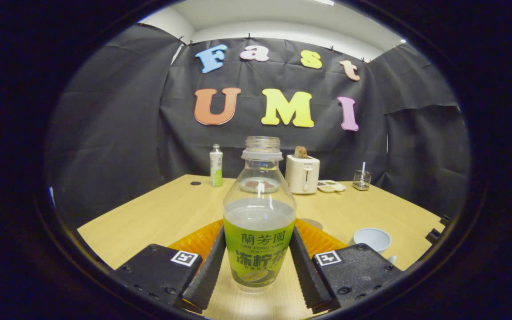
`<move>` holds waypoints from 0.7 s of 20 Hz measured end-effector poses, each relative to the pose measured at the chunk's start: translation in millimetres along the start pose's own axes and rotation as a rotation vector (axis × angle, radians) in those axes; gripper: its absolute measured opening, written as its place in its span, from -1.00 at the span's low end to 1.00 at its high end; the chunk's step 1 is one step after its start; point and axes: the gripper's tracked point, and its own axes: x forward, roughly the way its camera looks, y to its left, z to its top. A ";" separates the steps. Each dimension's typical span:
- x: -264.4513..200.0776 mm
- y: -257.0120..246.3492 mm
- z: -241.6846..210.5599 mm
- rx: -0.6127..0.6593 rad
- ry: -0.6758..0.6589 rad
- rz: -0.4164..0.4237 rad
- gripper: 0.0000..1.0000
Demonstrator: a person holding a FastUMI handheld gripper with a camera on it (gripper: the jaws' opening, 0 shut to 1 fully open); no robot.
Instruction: Take the bottle from table, then pour the juice into the cup, finally place the bottle on the coaster
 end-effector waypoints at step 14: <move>-36.4 5.6 72.8 0.261 -0.055 0.119 0.61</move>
